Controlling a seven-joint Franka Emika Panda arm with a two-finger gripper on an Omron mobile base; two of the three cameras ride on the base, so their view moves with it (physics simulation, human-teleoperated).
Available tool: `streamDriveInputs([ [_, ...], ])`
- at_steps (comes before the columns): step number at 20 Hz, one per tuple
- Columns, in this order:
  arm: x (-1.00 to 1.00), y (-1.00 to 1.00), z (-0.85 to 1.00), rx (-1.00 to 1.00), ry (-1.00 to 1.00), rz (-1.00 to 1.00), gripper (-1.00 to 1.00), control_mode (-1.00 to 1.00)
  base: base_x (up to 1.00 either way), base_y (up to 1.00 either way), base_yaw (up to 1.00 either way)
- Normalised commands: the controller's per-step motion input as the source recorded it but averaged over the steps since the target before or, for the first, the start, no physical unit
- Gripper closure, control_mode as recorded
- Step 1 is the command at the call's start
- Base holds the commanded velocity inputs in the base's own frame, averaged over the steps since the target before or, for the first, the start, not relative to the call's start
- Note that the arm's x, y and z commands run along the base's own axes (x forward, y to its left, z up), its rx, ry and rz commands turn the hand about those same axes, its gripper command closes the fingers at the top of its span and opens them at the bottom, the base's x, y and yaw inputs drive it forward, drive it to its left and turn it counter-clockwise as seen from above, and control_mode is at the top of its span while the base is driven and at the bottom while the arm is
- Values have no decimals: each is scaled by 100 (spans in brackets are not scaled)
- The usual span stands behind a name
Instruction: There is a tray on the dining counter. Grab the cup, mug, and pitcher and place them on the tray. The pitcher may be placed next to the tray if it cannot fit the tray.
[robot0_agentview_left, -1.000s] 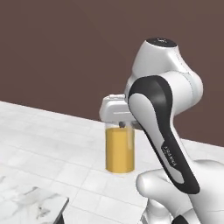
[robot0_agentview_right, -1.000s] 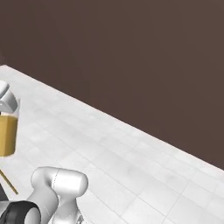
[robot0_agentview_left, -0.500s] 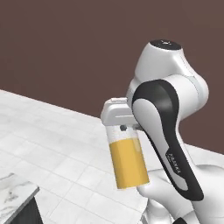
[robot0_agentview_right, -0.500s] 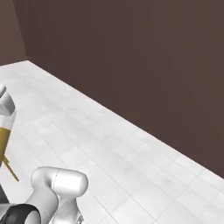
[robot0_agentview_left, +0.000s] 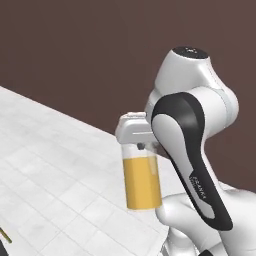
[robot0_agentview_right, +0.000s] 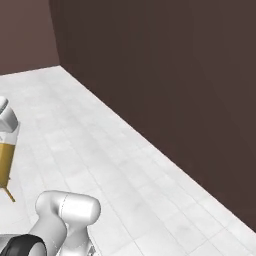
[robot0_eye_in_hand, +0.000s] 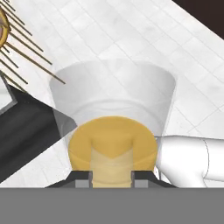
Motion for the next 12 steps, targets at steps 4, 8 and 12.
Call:
streamDriveInputs([
  [4,0,0,0,0,0,0,100,100,90,-60,42],
  [8,0,0,0,0,0,0,100,100,100,-53,41],
  [12,0,0,0,0,0,0,100,100,100,-41,40],
])
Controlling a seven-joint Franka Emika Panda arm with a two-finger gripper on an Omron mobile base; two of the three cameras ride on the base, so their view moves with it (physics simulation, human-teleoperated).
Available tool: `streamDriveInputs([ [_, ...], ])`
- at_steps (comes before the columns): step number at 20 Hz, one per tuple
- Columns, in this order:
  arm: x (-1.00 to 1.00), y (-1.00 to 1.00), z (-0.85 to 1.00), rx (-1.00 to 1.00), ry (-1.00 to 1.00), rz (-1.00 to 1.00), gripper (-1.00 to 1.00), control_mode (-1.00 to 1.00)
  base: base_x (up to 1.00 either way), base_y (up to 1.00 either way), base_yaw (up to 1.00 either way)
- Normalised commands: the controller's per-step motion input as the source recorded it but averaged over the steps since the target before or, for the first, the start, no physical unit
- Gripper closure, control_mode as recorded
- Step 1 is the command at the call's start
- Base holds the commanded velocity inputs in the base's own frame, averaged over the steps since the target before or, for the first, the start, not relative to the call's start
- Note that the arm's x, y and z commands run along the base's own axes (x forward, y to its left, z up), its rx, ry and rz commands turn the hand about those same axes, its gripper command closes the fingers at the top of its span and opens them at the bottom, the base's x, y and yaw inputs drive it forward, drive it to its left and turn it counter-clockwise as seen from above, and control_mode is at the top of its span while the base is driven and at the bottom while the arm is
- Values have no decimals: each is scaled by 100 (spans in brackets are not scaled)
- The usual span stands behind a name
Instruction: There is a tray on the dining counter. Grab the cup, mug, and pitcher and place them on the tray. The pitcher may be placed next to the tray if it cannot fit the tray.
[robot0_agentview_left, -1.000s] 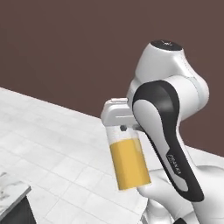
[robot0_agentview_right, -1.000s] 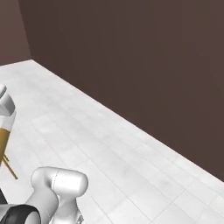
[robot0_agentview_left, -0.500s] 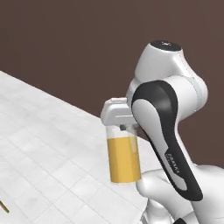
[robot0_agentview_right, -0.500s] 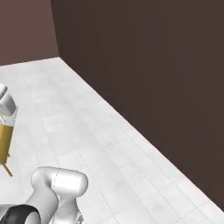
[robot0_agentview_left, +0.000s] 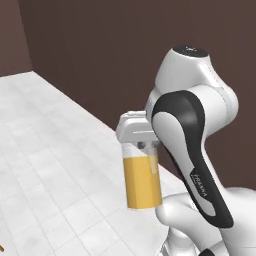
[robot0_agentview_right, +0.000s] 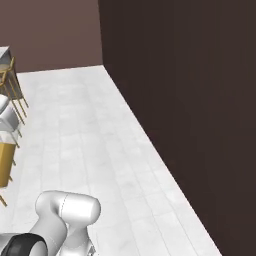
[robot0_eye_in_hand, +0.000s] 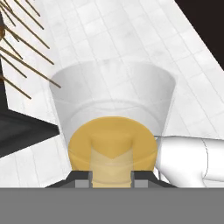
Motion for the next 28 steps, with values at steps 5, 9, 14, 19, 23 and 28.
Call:
streamDriveInputs([
  [5,0,0,0,0,0,0,100,100,100,-28,39],
  [9,0,0,0,0,0,0,100,100,100,-15,35],
  [14,0,0,0,0,0,0,100,100,100,-13,39],
  [19,0,0,0,0,0,0,100,100,100,-15,43],
  [23,0,0,0,0,0,0,100,100,100,-32,43],
  [28,0,0,0,0,0,0,100,100,100,-43,40],
])
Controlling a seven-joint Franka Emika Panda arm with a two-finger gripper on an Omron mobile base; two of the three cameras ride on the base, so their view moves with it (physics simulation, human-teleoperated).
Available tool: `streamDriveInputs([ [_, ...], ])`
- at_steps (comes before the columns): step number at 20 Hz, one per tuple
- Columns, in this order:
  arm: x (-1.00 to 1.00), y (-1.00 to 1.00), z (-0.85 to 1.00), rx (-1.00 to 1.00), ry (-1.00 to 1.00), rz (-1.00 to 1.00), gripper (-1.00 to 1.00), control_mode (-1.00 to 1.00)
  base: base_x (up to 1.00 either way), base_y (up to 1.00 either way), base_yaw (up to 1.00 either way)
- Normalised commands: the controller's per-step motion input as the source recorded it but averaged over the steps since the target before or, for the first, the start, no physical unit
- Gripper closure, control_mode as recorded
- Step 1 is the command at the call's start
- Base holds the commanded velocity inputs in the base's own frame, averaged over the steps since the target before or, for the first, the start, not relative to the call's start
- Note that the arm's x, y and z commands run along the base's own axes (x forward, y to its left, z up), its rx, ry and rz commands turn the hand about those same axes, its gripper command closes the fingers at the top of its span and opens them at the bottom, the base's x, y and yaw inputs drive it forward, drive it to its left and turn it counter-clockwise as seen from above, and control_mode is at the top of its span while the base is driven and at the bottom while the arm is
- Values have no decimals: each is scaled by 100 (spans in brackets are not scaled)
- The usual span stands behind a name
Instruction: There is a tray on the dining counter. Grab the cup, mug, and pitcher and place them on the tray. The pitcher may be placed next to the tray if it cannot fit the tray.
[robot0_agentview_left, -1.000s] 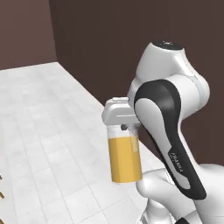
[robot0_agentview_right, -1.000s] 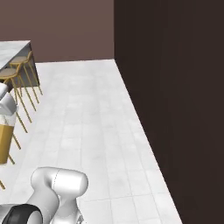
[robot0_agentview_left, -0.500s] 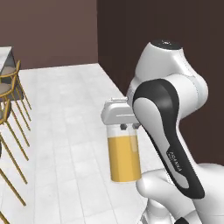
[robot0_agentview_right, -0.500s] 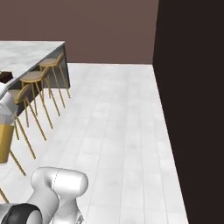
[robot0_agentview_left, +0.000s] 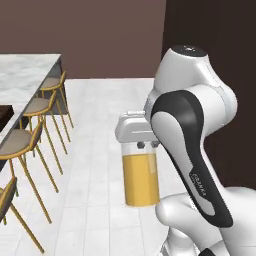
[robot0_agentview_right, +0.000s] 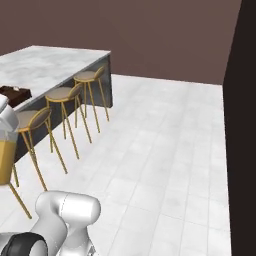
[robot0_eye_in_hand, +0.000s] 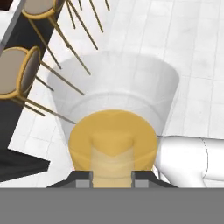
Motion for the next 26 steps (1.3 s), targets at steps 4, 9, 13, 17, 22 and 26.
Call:
streamDriveInputs([
  [4,0,0,0,0,0,0,100,100,100,-47,38],
  [9,0,0,0,0,0,0,100,100,80,-35,40],
  [13,0,0,0,0,0,0,100,100,62,-29,49],
  [17,0,0,0,0,0,0,100,100,55,-34,55],
  [22,0,0,0,0,0,0,100,100,56,-45,56],
  [26,0,0,0,0,0,0,100,100,52,-57,55],
])
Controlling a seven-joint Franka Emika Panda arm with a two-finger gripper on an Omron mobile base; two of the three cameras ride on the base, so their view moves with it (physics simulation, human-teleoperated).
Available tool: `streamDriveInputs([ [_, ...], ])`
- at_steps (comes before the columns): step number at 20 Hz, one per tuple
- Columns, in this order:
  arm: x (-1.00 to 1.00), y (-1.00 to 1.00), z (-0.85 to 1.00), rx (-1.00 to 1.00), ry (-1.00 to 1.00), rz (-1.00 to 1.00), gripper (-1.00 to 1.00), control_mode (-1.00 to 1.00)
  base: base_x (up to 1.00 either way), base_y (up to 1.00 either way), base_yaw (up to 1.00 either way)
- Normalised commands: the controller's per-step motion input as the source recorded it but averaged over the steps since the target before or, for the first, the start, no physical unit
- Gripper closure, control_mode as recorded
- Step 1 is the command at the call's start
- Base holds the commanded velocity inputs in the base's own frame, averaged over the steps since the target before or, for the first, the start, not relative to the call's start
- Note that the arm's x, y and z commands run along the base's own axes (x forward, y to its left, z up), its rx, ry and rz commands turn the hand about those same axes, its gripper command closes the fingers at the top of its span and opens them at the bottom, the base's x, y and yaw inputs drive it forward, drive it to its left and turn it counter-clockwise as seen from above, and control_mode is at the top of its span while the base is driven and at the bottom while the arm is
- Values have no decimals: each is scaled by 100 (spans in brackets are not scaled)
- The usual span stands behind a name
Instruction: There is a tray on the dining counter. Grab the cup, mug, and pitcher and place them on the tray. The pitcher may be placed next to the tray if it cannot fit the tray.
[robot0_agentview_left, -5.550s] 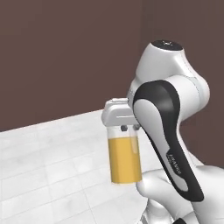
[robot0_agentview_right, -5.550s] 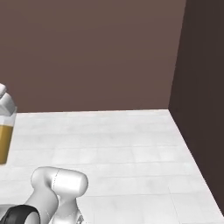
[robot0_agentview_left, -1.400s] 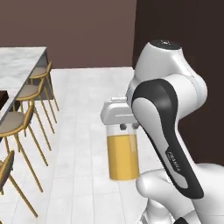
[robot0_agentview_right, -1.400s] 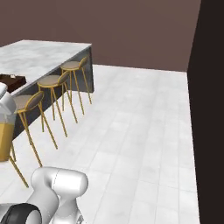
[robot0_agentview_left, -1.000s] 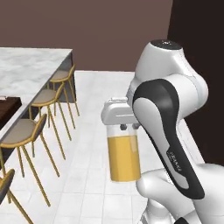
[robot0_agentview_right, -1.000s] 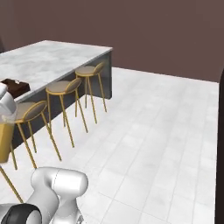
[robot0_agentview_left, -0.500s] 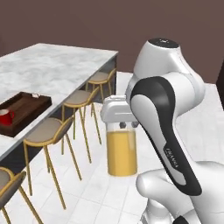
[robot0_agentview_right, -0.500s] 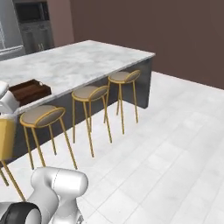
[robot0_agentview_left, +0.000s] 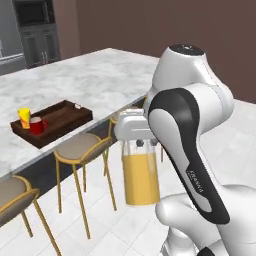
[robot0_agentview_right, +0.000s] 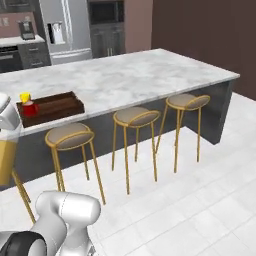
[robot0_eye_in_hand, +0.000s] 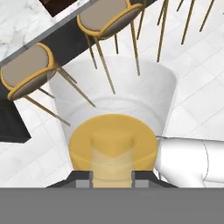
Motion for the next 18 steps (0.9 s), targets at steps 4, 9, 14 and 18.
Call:
streamDriveInputs([
  [4,0,0,0,0,0,0,100,100,52,-55,54],
  [9,0,0,0,0,0,0,100,100,63,-36,52],
  [14,0,0,0,0,0,0,100,100,74,-18,49],
  [18,0,0,0,0,0,0,100,100,86,-9,41],
])
